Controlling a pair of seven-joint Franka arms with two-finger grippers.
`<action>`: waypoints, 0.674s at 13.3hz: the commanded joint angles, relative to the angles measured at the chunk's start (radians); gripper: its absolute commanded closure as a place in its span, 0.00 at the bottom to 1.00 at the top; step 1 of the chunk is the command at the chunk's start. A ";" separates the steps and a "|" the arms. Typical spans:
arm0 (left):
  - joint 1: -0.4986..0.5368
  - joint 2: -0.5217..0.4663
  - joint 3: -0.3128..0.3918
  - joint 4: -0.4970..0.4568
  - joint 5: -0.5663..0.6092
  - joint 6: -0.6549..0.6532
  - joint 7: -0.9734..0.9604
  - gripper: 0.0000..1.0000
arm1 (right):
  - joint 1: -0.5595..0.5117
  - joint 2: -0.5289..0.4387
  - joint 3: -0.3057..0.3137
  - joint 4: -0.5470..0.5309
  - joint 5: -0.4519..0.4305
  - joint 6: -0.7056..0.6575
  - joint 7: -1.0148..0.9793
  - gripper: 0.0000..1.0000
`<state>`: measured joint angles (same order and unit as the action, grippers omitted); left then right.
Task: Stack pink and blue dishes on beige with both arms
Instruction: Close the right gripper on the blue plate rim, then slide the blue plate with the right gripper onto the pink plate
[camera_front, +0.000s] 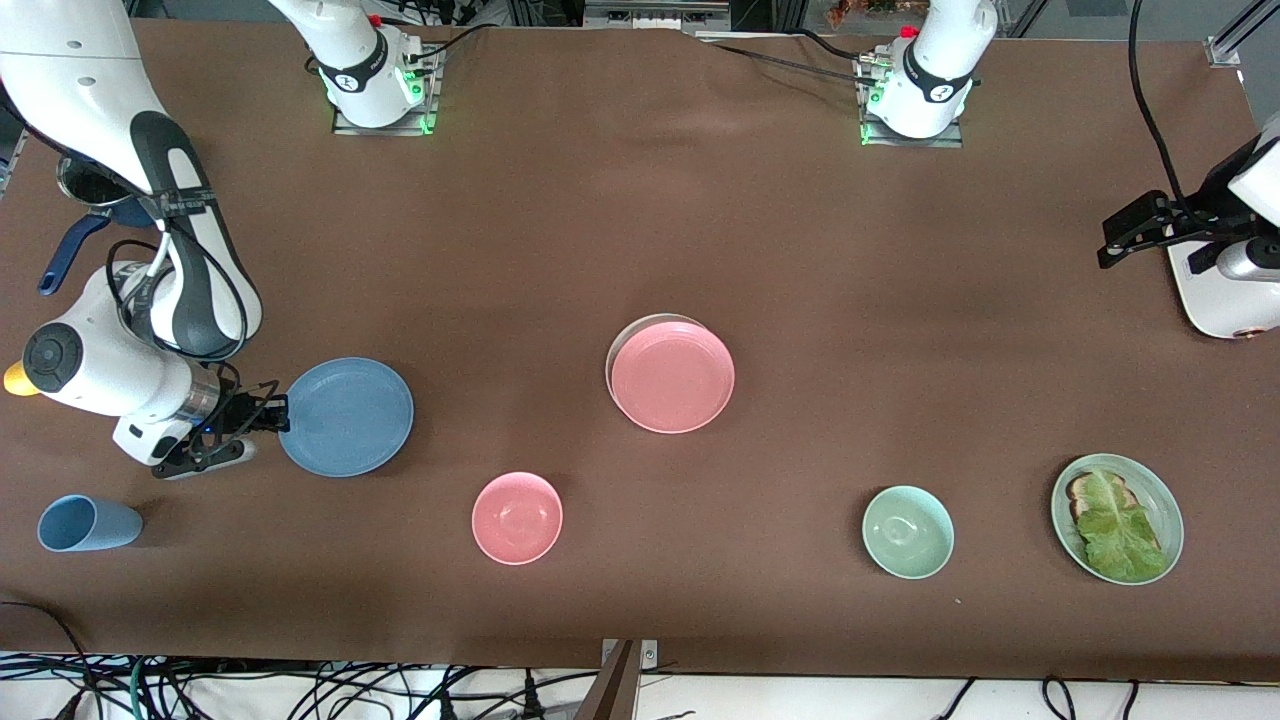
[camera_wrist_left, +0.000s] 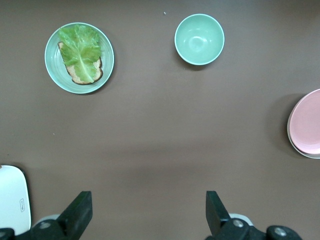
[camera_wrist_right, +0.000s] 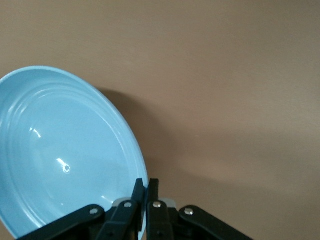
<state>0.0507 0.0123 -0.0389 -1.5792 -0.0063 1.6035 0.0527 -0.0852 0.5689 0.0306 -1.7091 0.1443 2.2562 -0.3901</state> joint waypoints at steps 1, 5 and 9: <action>0.000 0.017 -0.004 0.054 0.006 -0.031 0.021 0.00 | -0.005 -0.082 0.020 -0.014 0.102 -0.105 -0.006 1.00; -0.005 0.017 -0.006 0.056 0.008 -0.033 0.021 0.00 | 0.067 -0.130 0.019 -0.006 0.141 -0.162 0.052 1.00; -0.005 0.018 -0.004 0.056 0.008 -0.033 0.021 0.00 | 0.240 -0.138 0.009 0.000 0.138 -0.165 0.229 1.00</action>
<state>0.0477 0.0124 -0.0428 -1.5606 -0.0063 1.5962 0.0528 0.0794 0.4485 0.0523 -1.7077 0.2691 2.1066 -0.2361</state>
